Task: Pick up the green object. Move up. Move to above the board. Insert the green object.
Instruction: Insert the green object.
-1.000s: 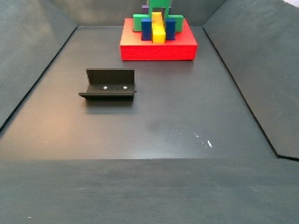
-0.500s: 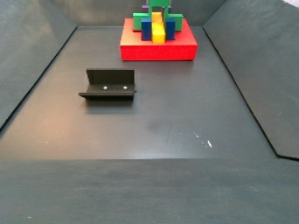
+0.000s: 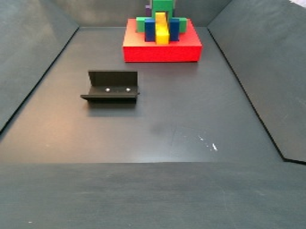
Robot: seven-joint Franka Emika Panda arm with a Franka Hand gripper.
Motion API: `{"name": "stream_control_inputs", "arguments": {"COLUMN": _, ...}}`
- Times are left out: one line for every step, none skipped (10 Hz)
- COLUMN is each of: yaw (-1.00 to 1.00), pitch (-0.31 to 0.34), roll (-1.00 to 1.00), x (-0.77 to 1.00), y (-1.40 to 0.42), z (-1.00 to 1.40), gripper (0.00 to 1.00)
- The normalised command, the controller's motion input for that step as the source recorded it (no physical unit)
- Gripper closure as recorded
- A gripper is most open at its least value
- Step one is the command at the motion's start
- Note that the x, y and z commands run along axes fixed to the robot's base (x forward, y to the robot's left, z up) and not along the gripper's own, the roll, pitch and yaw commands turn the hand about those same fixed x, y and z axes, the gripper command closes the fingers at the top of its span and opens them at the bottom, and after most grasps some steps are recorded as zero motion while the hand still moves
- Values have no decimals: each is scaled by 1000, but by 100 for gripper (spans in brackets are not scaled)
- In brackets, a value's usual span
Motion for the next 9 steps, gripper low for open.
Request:
{"name": "stream_control_inputs", "arguments": {"yaw": 51, "pitch": 0, "roll": 4, "x": 0, "y": 0, "z": -137, "gripper": 100}}
{"name": "stream_control_inputs", "arguments": {"yaw": 0, "pitch": -30, "roll": 0, "x": 0, "y": -17, "z": -189, "gripper": 100}}
{"name": "stream_control_inputs", "arguments": {"yaw": 0, "pitch": -96, "roll": 0, "x": 69, "y": -34, "z": -360, "gripper": 100}}
{"name": "stream_control_inputs", "arguments": {"yaw": 0, "pitch": -119, "roll": 0, "x": 143, "y": 0, "z": -577, "gripper": 100}}
{"name": "stream_control_inputs", "arguments": {"yaw": -9, "pitch": -24, "roll": 67, "x": 340, "y": 0, "z": -731, "gripper": 100}}
{"name": "stream_control_inputs", "arguments": {"yaw": -43, "pitch": -13, "roll": 63, "x": 374, "y": 0, "z": -740, "gripper": 100}}
{"name": "stream_control_inputs", "arguments": {"yaw": -6, "pitch": -27, "roll": 84, "x": 243, "y": 0, "z": -617, "gripper": 100}}
{"name": "stream_control_inputs", "arguments": {"yaw": 0, "pitch": 0, "roll": 11, "x": 0, "y": 0, "z": 0, "gripper": 100}}
{"name": "stream_control_inputs", "arguments": {"yaw": 0, "pitch": 0, "roll": 13, "x": 0, "y": 0, "z": 0, "gripper": 100}}
